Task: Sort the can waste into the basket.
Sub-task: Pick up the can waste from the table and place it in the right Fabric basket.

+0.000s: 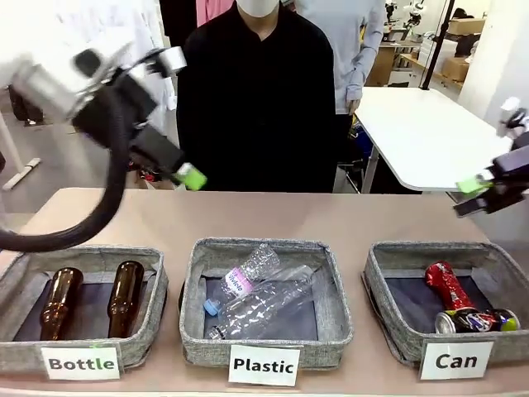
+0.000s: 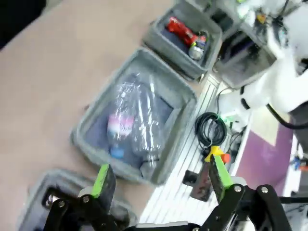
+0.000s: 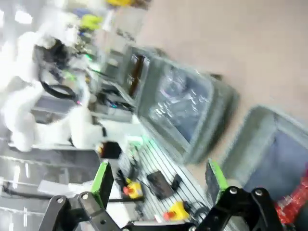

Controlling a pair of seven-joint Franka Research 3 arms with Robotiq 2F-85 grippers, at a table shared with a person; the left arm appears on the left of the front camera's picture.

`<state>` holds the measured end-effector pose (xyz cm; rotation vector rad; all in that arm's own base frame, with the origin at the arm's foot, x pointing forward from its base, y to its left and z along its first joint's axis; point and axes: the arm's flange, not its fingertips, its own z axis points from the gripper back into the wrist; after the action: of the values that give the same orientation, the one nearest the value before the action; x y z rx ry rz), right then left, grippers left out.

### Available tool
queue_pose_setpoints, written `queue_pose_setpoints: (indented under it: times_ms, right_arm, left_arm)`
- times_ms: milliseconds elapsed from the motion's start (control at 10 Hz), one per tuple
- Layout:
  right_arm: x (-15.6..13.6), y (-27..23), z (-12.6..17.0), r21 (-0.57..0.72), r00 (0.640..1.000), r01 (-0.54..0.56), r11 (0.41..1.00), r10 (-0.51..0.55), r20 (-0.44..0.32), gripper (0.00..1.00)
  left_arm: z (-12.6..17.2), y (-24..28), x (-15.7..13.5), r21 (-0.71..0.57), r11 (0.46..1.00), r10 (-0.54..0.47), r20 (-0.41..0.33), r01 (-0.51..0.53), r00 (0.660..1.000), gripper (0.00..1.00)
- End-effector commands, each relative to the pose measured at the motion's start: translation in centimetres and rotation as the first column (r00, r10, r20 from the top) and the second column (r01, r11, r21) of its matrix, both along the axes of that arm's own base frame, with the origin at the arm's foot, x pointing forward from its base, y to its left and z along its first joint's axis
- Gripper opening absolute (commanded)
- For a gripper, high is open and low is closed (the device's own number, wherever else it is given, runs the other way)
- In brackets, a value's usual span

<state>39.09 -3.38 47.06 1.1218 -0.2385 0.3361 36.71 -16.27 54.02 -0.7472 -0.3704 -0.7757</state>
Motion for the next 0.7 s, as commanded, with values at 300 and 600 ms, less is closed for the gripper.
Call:
queue_pose_setpoints:
  times_ms: [300, 600]
  right_arm:
    - [3.7, -1.3, -0.1, 0.230, 0.951, 0.304, 0.925, -0.278, -0.136, 1.00]
    - [3.4, -2.2, -1.0, 0.239, 0.957, 0.288, 0.927, -0.269, -0.109, 1.00]
  left_arm:
    - [-7.0, 17.5, -0.6, -0.411, 0.782, 0.320, -0.382, -0.469, 0.867, 1.00]
    - [-7.5, 19.7, -0.8, -0.382, 0.782, 0.330, -0.417, -0.493, 0.847, 1.00]
